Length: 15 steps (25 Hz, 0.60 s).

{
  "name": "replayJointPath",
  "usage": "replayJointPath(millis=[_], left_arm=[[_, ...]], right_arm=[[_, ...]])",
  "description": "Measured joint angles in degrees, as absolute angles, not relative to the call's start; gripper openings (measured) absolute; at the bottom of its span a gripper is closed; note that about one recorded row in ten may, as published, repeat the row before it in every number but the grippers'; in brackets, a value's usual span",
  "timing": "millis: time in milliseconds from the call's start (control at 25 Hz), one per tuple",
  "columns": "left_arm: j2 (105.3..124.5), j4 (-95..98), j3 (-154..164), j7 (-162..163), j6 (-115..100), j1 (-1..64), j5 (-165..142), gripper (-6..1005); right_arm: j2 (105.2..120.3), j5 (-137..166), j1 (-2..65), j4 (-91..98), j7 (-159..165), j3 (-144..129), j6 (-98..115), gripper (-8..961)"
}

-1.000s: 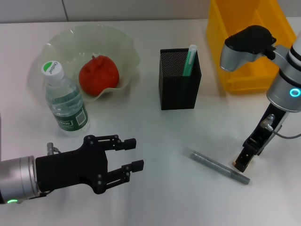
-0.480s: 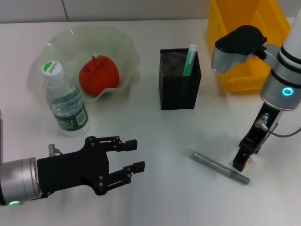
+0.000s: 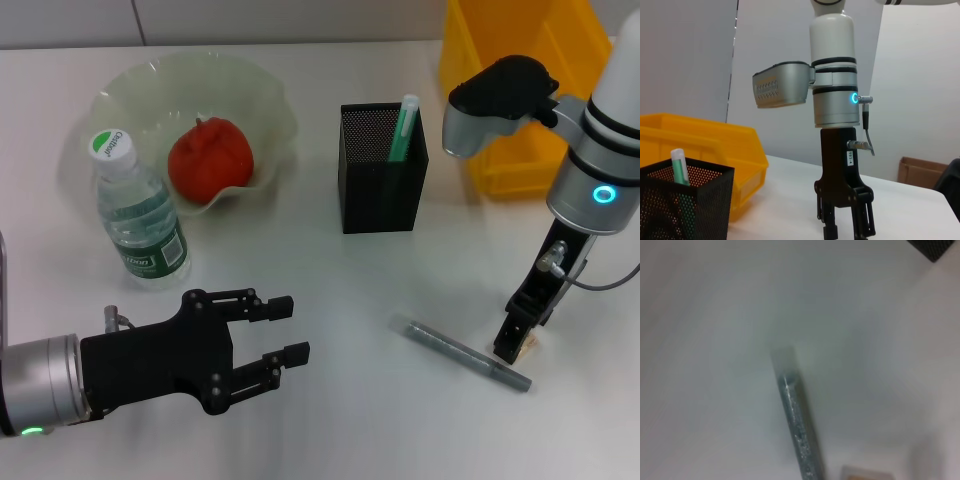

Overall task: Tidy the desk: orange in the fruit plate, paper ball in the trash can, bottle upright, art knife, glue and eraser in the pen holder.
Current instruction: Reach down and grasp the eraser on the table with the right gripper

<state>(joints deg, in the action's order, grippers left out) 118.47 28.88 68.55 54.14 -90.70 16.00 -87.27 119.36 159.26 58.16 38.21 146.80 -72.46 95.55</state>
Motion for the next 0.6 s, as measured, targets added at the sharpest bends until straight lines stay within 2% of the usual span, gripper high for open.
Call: replayJointPath(millis=[600], left_arm=[[118.48, 28.92, 68.55, 54.14, -90.71, 15.99, -87.26, 489]], right_arm=[[119.53, 158.94, 58.21, 37.53, 146.86, -73.65, 94.54, 726]])
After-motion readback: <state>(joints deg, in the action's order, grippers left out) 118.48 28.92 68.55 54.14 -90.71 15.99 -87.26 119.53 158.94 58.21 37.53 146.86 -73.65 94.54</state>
